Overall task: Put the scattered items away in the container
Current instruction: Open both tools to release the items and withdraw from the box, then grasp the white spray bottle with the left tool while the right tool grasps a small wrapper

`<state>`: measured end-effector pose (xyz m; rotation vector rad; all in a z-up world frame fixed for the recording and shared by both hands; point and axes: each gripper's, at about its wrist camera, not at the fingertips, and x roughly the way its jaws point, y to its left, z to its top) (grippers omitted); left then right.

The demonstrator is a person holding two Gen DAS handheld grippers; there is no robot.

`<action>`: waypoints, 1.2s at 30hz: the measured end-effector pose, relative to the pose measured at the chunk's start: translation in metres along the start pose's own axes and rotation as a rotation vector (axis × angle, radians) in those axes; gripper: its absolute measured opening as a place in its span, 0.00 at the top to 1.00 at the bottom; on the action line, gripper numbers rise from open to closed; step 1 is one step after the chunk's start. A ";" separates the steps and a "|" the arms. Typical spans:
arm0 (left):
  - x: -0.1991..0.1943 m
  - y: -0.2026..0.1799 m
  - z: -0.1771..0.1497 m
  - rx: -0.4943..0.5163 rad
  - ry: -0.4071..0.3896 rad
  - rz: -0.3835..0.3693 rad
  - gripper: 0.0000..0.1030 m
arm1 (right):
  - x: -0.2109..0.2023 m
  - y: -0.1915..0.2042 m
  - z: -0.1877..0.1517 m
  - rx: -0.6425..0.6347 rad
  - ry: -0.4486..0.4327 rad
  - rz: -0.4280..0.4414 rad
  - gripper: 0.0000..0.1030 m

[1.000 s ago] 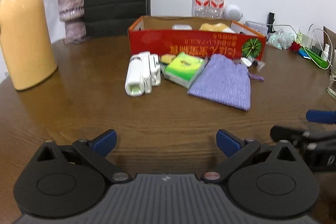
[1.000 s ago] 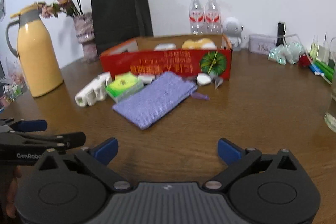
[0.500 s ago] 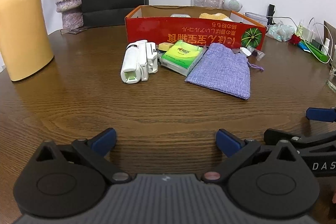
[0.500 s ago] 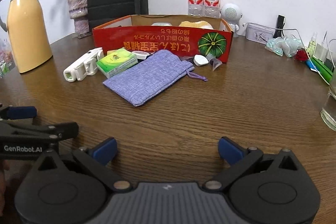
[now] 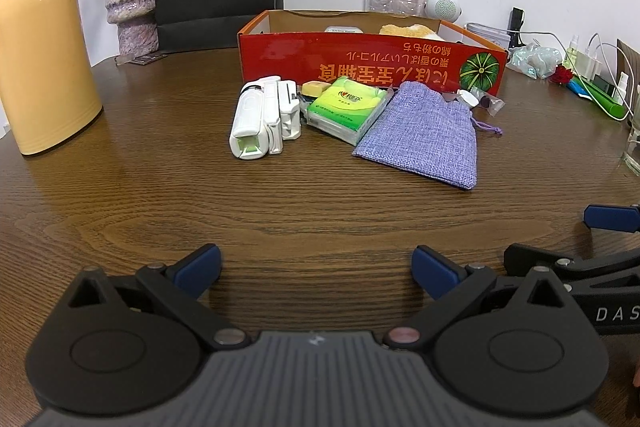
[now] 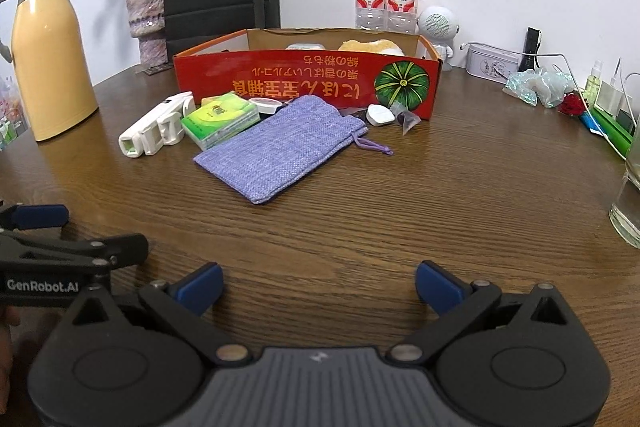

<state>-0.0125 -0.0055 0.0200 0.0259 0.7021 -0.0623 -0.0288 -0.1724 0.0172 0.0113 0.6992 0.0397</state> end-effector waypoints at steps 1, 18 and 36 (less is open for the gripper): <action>0.000 0.000 0.000 0.000 0.000 0.000 0.00 | 0.000 0.000 0.000 0.000 0.000 0.000 0.00; 0.003 -0.001 0.003 0.003 0.001 -0.006 0.00 | 0.000 0.001 0.001 0.001 0.000 -0.002 0.00; 0.006 -0.002 0.005 0.009 -0.001 -0.007 0.00 | 0.001 0.000 0.003 0.007 -0.002 -0.009 0.00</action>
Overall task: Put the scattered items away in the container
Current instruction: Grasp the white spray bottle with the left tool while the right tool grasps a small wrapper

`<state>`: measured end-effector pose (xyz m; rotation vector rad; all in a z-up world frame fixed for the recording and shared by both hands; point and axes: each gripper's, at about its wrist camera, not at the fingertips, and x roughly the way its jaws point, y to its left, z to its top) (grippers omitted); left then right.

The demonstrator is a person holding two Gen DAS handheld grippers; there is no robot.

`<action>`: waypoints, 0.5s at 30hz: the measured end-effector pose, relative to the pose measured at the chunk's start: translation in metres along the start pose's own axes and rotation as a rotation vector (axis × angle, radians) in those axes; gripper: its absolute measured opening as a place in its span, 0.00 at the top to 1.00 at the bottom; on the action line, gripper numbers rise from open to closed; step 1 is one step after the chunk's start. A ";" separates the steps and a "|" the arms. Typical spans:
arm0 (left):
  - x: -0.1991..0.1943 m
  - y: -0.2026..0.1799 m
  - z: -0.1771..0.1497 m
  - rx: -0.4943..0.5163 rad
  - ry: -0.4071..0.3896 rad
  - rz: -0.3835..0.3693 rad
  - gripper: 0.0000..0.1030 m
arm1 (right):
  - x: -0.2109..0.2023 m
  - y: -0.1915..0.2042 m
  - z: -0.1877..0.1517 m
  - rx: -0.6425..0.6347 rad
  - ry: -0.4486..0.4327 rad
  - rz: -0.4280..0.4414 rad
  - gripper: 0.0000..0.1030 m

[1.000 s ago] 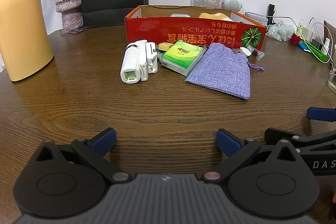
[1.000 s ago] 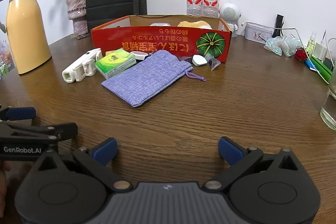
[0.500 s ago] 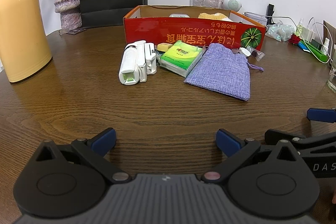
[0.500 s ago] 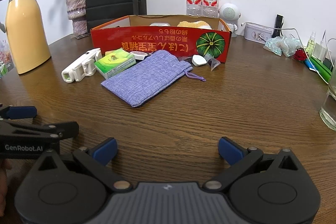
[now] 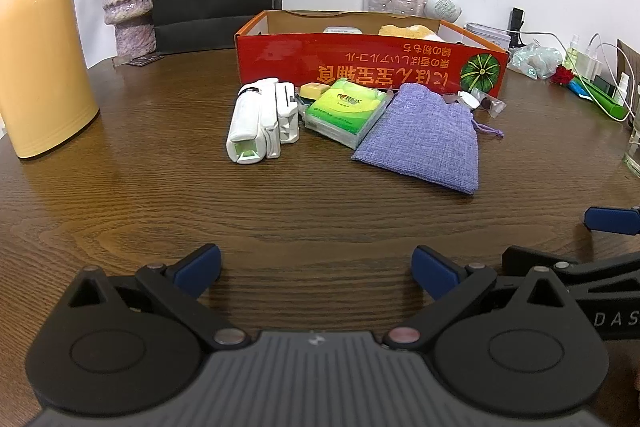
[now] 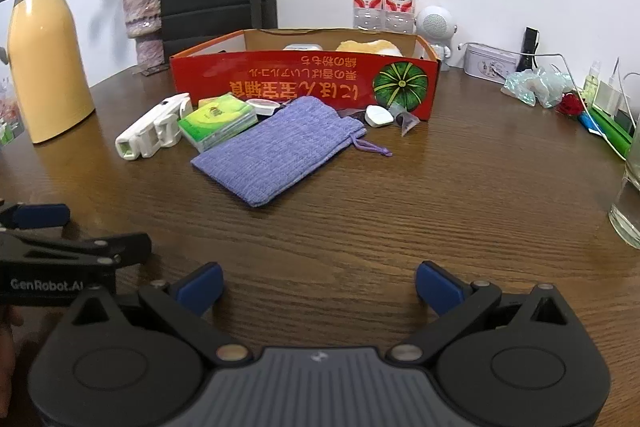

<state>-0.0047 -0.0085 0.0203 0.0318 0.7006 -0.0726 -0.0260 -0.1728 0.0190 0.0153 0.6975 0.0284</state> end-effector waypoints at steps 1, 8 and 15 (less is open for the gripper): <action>0.000 0.001 0.002 0.015 -0.005 -0.014 0.00 | 0.000 0.000 0.001 -0.003 0.001 0.003 0.00; 0.017 0.047 0.074 0.046 -0.118 -0.187 0.00 | 0.000 -0.014 0.050 -0.030 -0.096 0.146 0.17; 0.088 0.067 0.114 0.010 -0.009 -0.117 0.07 | 0.065 -0.031 0.106 -0.159 -0.172 -0.097 0.41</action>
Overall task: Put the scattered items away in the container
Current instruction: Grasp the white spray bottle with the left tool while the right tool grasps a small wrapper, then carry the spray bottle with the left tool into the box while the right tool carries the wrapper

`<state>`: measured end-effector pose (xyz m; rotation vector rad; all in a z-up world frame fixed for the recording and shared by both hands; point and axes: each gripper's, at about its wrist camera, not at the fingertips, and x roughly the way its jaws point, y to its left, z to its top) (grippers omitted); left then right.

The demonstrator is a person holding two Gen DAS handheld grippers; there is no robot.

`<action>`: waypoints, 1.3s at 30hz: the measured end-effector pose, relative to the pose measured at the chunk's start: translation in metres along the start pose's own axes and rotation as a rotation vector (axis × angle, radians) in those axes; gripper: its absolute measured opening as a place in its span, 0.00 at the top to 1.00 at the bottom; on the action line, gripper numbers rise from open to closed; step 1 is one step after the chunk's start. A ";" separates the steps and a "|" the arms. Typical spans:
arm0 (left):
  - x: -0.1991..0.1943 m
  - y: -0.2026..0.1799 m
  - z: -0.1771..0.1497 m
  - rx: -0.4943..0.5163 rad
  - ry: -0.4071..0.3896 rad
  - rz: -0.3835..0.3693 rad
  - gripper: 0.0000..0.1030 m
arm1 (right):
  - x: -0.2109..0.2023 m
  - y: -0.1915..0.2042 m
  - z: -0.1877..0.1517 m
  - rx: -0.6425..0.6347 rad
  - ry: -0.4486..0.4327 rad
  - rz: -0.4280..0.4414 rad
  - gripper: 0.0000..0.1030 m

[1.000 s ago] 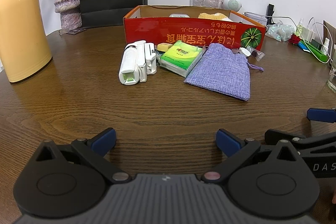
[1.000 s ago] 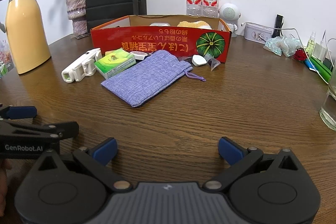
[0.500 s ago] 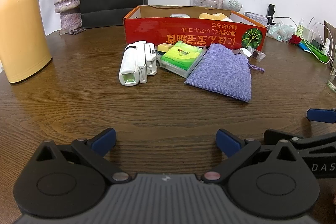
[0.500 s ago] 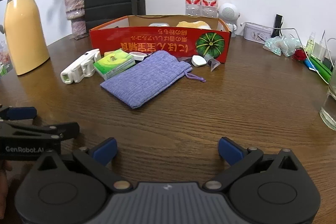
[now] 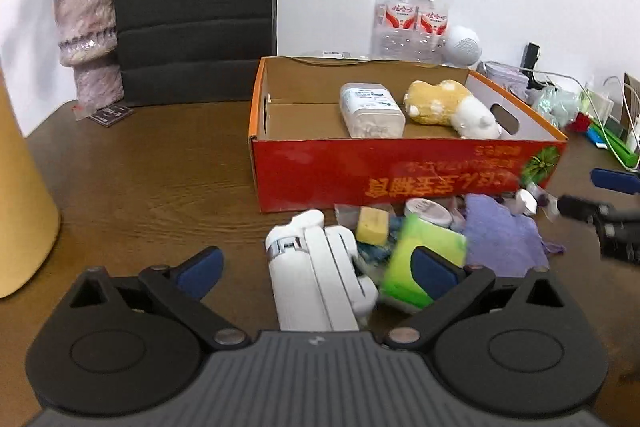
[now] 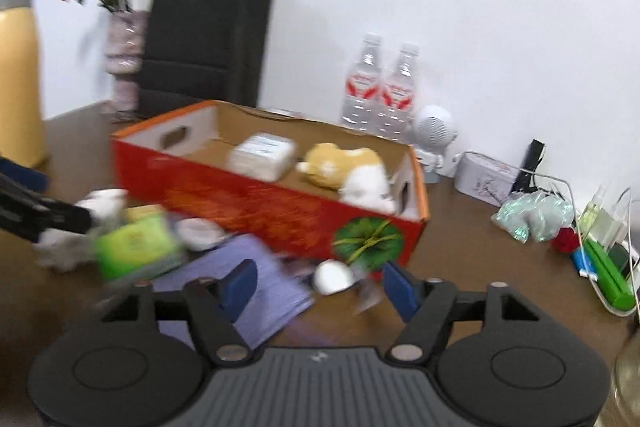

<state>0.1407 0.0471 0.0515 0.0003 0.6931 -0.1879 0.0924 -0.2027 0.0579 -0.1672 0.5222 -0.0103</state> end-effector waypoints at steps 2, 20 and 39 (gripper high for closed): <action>0.005 0.006 -0.006 -0.022 0.031 -0.038 0.19 | 0.023 -0.018 0.000 0.036 0.048 0.002 0.47; -0.003 0.005 -0.025 -0.002 0.018 0.030 0.47 | 0.046 -0.029 -0.012 0.050 0.124 0.117 0.92; -0.138 -0.109 -0.119 -0.047 -0.137 -0.015 0.48 | -0.123 0.049 -0.085 0.144 0.067 0.288 0.93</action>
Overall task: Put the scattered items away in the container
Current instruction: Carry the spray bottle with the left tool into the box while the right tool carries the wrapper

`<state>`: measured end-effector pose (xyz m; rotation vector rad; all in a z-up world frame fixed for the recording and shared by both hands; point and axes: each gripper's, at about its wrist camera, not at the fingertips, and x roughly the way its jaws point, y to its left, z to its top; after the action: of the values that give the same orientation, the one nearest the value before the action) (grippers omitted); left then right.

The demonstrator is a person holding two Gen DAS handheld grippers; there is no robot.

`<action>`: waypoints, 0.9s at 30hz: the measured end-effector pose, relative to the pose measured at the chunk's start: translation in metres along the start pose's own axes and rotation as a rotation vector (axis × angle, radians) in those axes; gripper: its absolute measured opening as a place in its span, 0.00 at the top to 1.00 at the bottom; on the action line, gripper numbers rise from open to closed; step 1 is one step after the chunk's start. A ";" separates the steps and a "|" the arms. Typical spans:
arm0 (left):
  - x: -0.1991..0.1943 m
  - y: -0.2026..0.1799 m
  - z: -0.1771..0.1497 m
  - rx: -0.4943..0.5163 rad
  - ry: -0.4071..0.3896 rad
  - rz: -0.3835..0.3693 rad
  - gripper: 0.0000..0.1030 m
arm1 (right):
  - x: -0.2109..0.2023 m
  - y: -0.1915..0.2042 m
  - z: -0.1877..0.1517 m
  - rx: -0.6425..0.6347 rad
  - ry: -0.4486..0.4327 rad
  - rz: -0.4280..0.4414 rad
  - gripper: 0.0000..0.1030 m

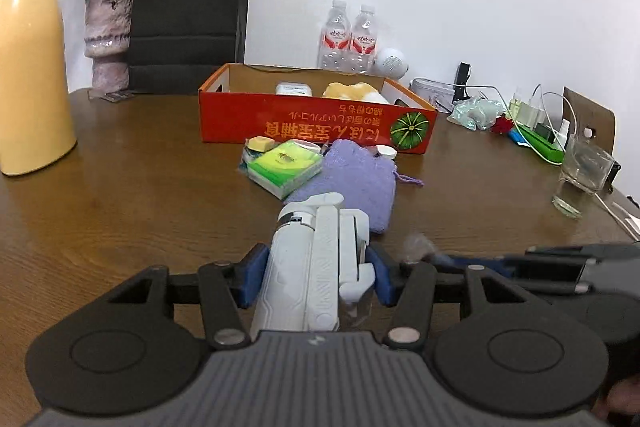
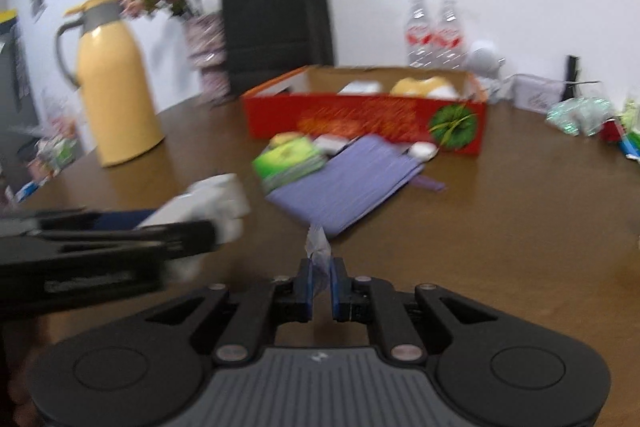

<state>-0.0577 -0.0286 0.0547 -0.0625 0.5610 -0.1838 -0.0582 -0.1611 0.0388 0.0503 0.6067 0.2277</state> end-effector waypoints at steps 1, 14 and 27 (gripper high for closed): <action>0.000 0.001 0.003 0.001 -0.010 0.005 0.48 | -0.002 0.002 -0.002 0.002 -0.003 0.004 0.93; 0.144 0.047 0.237 0.080 0.003 0.007 0.47 | 0.031 -0.053 0.225 -0.005 -0.203 0.047 0.93; 0.362 0.067 0.244 0.116 0.390 0.186 0.47 | 0.280 -0.143 0.279 0.165 0.379 -0.037 0.93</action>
<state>0.3837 -0.0299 0.0639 0.1414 0.9393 -0.0452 0.3523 -0.2313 0.0956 0.1571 1.0024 0.1510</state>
